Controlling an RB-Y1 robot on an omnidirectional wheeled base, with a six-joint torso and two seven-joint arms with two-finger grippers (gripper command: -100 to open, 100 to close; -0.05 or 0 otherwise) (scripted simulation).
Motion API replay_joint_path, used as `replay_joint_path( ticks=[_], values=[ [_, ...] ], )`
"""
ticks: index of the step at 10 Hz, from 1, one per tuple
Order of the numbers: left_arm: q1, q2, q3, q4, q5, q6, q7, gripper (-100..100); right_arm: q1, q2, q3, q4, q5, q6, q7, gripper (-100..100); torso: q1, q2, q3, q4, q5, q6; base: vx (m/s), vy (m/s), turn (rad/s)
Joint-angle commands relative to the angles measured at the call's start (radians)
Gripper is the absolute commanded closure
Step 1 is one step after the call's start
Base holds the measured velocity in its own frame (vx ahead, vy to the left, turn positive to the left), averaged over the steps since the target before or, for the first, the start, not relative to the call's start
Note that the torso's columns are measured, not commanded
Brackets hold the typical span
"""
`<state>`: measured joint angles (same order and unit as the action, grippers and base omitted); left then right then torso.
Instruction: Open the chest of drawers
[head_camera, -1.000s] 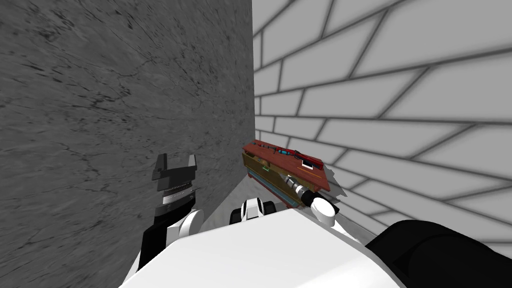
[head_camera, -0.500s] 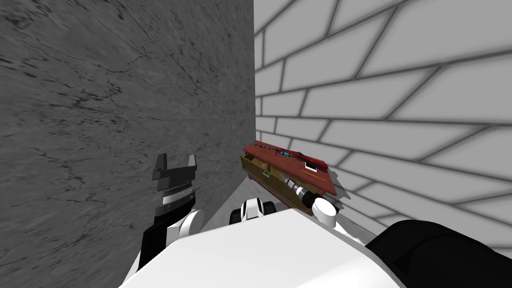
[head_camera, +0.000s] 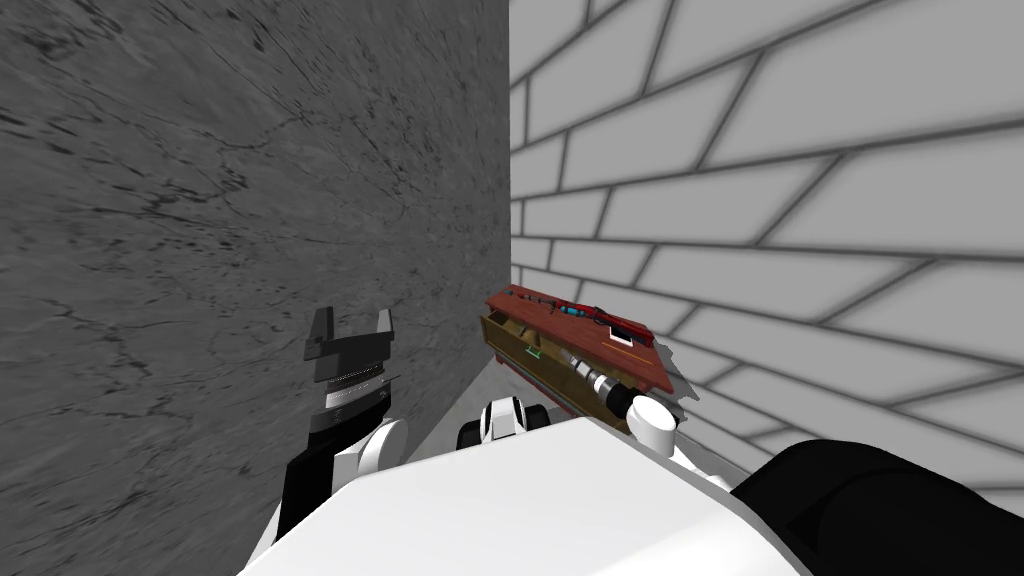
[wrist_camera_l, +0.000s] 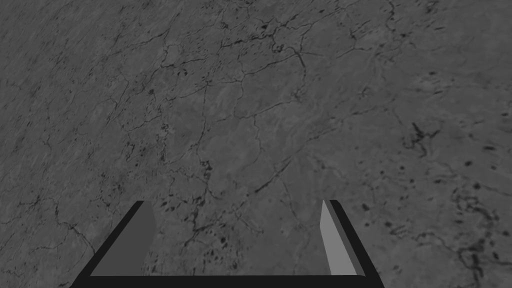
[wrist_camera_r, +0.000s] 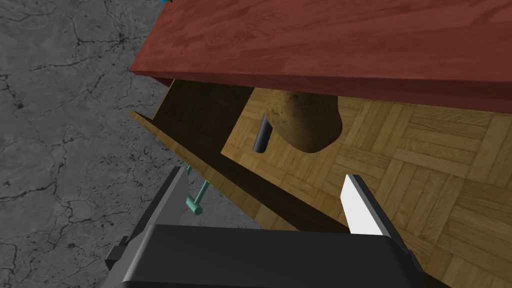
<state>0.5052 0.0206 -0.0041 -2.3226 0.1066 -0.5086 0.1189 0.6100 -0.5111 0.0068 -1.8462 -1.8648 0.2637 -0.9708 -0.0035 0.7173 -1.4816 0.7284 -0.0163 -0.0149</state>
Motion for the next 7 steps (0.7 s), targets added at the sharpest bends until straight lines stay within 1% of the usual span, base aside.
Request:
replay_joint_path(
  ticks=[1, 3, 6, 7],
  values=[
    [0.000, 0.000, 0.000, 0.000, 0.000, 0.000, 0.000, 0, -0.002, -0.011, 0.031, 0.035, -0.076, 0.051, -0.037, -100, -0.001, -0.004, -0.002, -0.001, -0.002, -0.002, 0.073, 0.030, -0.018],
    [0.000, 0.000, 0.000, 0.000, 0.000, 0.000, 0.000, 0, -0.002, -0.011, 0.031, 0.035, -0.084, 0.051, -0.037, -100, -0.001, -0.014, -0.004, -0.005, -0.009, -0.009, 0.042, 0.019, -0.009],
    [0.000, 0.000, 0.000, 0.000, 0.000, 0.000, 0.000, 0, -0.002, -0.011, 0.031, 0.035, -0.084, 0.051, -0.037, -100, -0.004, -0.009, -0.002, -0.003, -0.007, -0.004, -0.005, 0.009, 0.017],
    [0.000, 0.000, 0.000, 0.000, 0.000, 0.000, 0.000, 0, -0.004, -0.018, 0.038, 0.049, -0.116, 0.064, -0.054, -100, -0.004, -0.008, -0.002, -0.003, -0.006, -0.004, 0.027, 0.001, 0.015]
  ],
)
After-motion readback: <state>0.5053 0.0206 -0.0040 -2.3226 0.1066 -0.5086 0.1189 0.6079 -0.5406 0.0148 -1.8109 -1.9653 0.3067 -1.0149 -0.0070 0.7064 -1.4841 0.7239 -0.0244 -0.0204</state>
